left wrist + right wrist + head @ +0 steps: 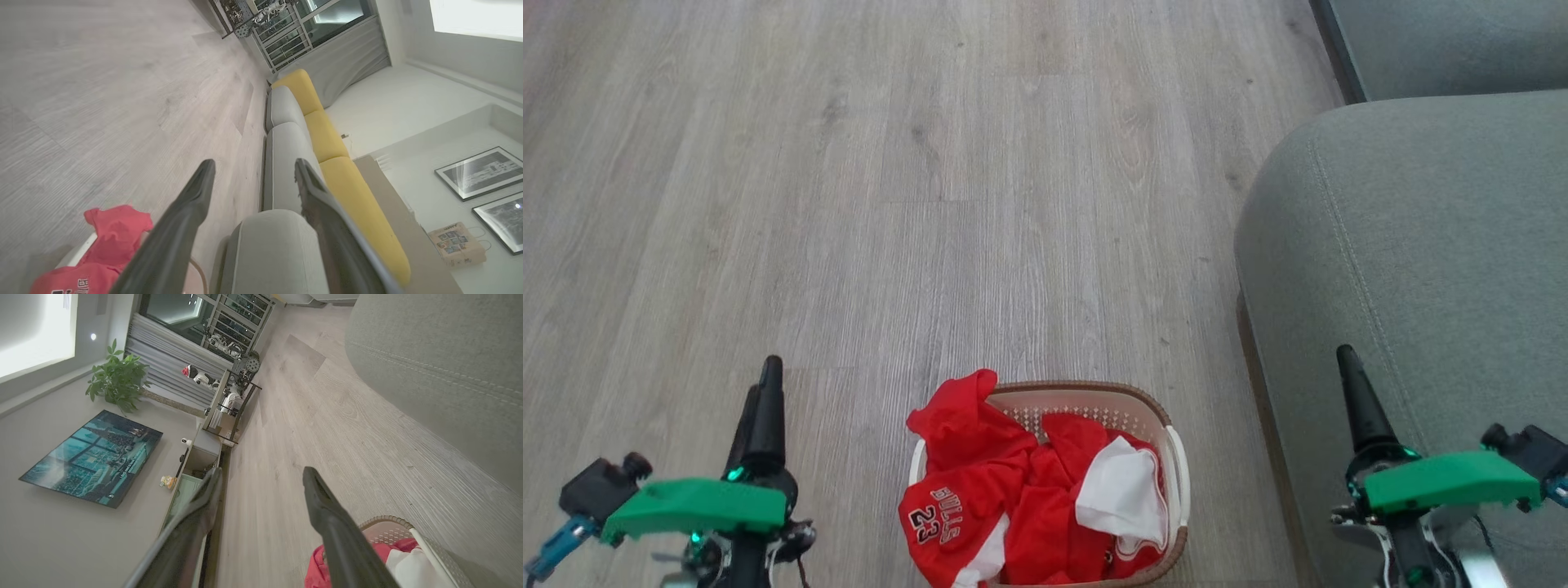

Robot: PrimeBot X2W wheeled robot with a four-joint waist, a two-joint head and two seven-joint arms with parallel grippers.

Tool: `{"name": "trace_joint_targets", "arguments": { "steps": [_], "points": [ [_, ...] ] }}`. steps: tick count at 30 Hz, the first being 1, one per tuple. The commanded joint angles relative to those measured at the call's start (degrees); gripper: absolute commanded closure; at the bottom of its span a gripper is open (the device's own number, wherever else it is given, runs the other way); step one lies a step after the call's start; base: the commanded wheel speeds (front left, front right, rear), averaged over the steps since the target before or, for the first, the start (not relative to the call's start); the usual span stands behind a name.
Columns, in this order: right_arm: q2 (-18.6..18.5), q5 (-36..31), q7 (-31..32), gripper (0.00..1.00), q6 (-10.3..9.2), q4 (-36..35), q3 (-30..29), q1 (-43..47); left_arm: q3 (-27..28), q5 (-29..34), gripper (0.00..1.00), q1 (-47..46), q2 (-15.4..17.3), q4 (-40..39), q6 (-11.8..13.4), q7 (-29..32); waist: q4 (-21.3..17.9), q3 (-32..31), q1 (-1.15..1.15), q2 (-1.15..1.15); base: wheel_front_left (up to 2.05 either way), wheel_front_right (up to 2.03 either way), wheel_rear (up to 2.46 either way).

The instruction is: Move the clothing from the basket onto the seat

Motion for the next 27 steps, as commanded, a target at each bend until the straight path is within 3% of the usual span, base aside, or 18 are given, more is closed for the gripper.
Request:
{"name": "trace_joint_targets", "arguments": {
  "steps": [1,27],
  "points": [
    [-0.77,-2.15,-0.84,0.00,0.00,-2.60,1.04,-3.04,0.57,2.35,0.00,-3.16,1.52,-2.71,0.17,-0.69,0.02,0.01,0.00,0.00,0.00,0.00,0.00],
    [-0.74,-27.91,-5.25,0.00,-0.01,-3.78,3.25,-3.59,-2.27,25.47,0.00,-3.26,3.12,-4.99,0.94,-5.05,0.35,0.21,0.00,0.00,0.00,0.00,0.00]
  ]
}}
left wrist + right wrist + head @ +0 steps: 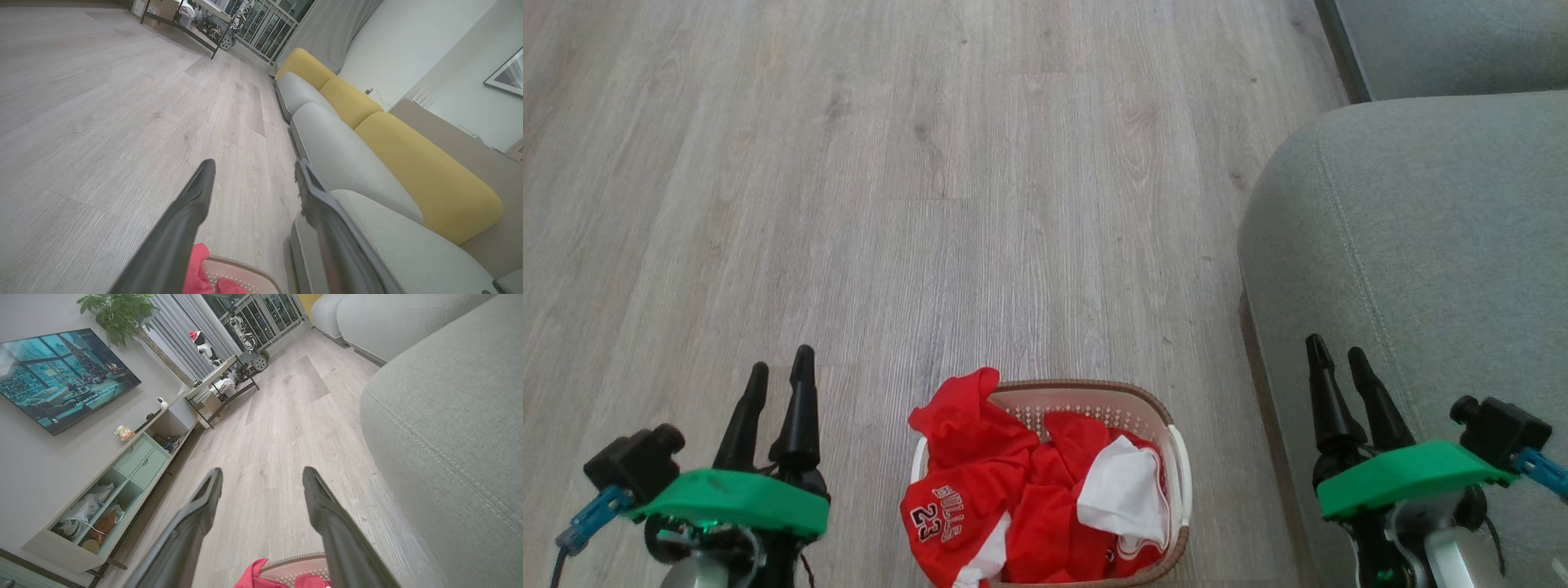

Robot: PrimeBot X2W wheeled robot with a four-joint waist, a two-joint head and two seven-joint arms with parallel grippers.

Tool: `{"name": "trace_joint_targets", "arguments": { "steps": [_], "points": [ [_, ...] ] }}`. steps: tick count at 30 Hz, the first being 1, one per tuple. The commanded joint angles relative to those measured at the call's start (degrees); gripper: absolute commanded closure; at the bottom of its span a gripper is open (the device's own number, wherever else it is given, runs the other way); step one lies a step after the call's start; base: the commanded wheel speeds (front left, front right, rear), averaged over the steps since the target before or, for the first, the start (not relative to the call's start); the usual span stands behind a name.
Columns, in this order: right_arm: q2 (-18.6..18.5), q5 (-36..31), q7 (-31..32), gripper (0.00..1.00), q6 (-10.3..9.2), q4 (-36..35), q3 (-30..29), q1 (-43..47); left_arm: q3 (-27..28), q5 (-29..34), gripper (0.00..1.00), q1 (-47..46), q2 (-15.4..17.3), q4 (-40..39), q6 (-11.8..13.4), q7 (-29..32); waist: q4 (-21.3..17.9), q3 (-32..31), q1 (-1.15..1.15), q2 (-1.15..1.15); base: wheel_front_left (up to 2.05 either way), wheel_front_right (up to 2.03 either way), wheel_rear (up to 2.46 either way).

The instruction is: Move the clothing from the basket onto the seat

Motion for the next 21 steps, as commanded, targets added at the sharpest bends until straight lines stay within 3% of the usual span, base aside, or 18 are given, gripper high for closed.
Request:
{"name": "trace_joint_targets", "arguments": {
  "steps": [1,21],
  "points": [
    [-0.71,-2.37,-0.89,0.00,-0.01,-2.64,0.84,-2.81,1.10,2.24,0.00,-3.30,1.39,-2.37,-0.06,-0.92,0.05,0.08,0.00,0.00,0.00,0.00,0.00],
    [-0.56,-16.66,-4.28,0.00,-0.01,-5.54,2.01,-3.01,-0.28,16.08,0.00,-3.82,1.80,-3.86,-0.25,-4.27,0.58,0.56,0.00,0.00,0.00,0.00,0.00]
  ]
}}
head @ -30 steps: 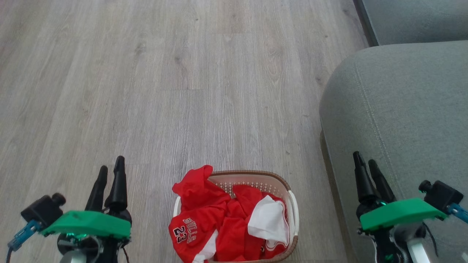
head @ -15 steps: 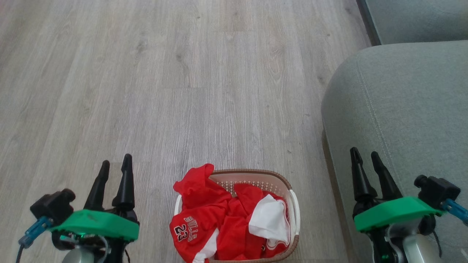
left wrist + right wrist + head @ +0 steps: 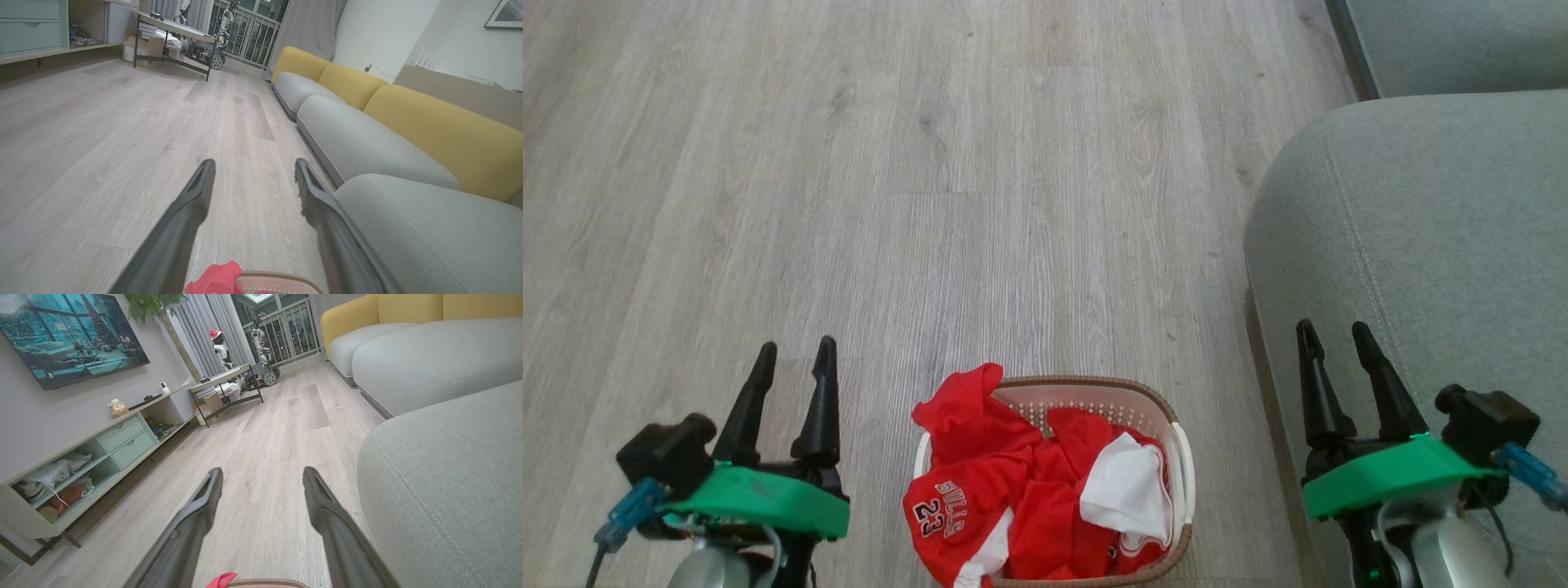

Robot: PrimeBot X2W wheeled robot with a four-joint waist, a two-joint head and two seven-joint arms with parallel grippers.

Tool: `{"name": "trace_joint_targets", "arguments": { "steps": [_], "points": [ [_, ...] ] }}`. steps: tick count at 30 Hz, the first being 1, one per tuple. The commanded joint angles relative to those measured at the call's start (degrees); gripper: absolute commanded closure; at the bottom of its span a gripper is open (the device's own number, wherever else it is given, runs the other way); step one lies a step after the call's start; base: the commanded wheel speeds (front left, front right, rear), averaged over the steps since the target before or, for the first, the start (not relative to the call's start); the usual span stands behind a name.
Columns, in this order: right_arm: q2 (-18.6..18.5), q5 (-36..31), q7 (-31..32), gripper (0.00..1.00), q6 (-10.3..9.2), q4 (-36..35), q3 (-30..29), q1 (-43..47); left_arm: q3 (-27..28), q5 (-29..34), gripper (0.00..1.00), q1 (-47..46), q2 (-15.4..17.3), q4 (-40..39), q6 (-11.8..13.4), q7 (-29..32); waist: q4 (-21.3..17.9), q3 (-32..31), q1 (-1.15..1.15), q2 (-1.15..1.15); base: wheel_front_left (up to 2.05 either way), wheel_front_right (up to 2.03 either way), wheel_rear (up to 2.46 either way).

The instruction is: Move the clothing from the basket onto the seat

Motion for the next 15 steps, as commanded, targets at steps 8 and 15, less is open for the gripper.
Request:
{"name": "trace_joint_targets", "arguments": {
  "steps": [8,15],
  "points": [
    [-0.57,-6.56,-2.09,0.00,-0.01,-3.27,1.60,-3.05,0.93,6.95,0.00,-3.58,1.38,-3.08,-0.24,-2.06,0.01,0.02,0.00,0.00,0.00,0.00,0.00],
    [-0.57,-10.43,-3.10,0.00,-0.01,-3.91,1.91,-2.97,0.55,10.98,0.00,-3.54,1.50,-3.75,-0.26,-3.07,0.06,-0.13,0.00,0.00,0.00,0.00,0.00]
  ]
}}
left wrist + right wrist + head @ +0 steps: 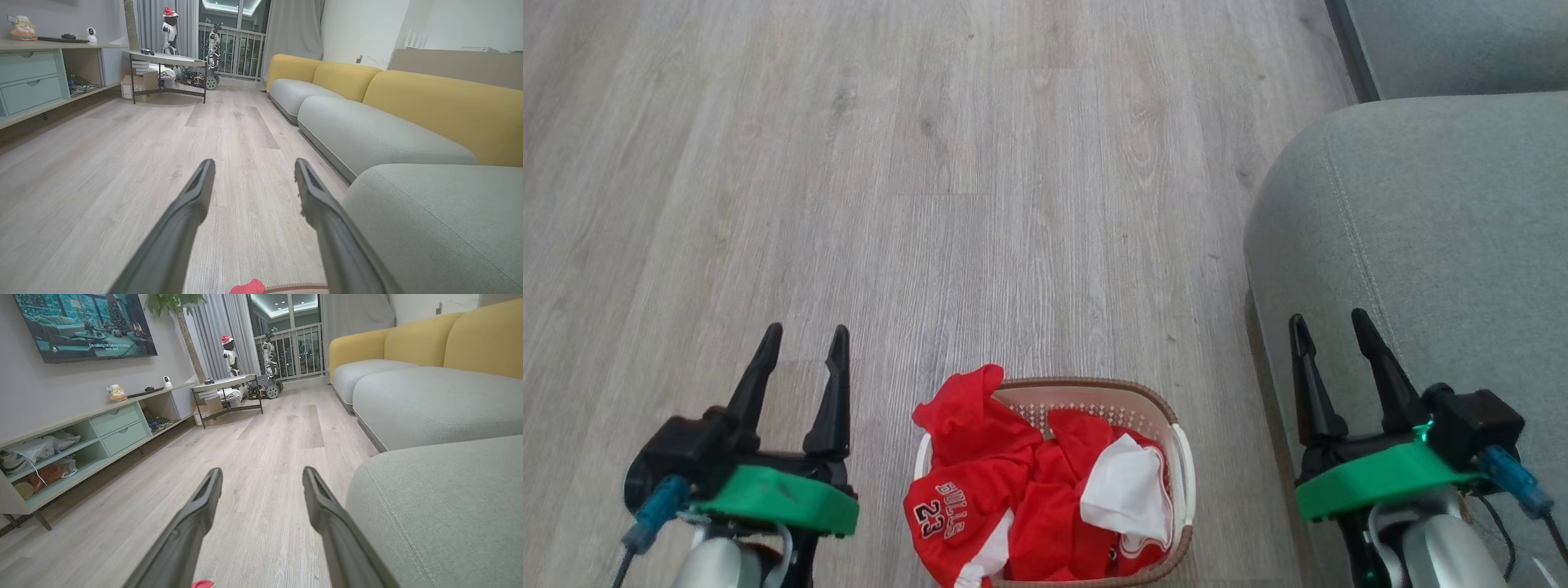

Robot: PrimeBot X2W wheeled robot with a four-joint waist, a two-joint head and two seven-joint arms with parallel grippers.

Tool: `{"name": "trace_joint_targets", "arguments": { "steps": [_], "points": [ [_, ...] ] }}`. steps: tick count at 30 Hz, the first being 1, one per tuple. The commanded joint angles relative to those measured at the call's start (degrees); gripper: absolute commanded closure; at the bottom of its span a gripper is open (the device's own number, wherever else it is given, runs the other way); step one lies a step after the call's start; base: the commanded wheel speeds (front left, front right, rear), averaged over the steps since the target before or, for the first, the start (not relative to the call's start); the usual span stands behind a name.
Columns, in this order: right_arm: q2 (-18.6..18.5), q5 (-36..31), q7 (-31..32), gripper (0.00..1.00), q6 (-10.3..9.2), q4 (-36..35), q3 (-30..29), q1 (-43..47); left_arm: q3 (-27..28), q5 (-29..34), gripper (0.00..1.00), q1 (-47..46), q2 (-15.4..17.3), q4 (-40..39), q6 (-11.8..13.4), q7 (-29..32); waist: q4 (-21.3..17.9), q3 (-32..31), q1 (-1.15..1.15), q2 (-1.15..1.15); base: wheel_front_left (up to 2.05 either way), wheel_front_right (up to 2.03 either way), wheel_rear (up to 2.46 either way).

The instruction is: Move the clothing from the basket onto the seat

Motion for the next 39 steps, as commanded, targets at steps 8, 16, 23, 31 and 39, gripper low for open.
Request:
{"name": "trace_joint_targets", "arguments": {
  "steps": [8,16,23,31,39],
  "points": [
    [-0.59,-6.17,-1.98,0.00,-0.01,-3.37,2.14,-3.14,0.84,6.16,0.00,-3.04,1.27,-3.50,-0.26,-1.95,0.16,0.24,0.00,0.00,0.00,0.00,0.00],
    [-0.59,-7.31,-2.31,0.00,-0.01,-3.32,2.31,-3.19,0.90,7.32,0.00,-3.17,1.17,-3.50,-0.43,-2.28,0.14,0.16,0.00,0.00,0.00,0.00,0.00],
    [-0.59,-7.04,-2.31,0.00,-0.01,-3.20,2.33,-3.04,1.13,7.16,0.00,-3.03,0.97,-3.32,-0.57,-2.28,-0.06,-0.04,0.00,0.00,0.00,0.00,0.00],
    [-0.59,-6.68,-2.31,0.00,-0.01,-3.27,2.15,-3.23,1.33,6.45,0.00,-3.11,0.60,-2.88,-0.77,-2.28,-0.58,0.49,0.00,0.00,0.00,0.00,0.00],
    [-0.59,-5.98,-2.31,0.00,-0.01,-3.73,1.46,-4.42,1.36,4.89,0.00,-4.13,-0.15,-2.14,-1.00,-2.28,-1.76,2.80,0.00,0.00,0.00,0.00,0.00]
  ]
}}
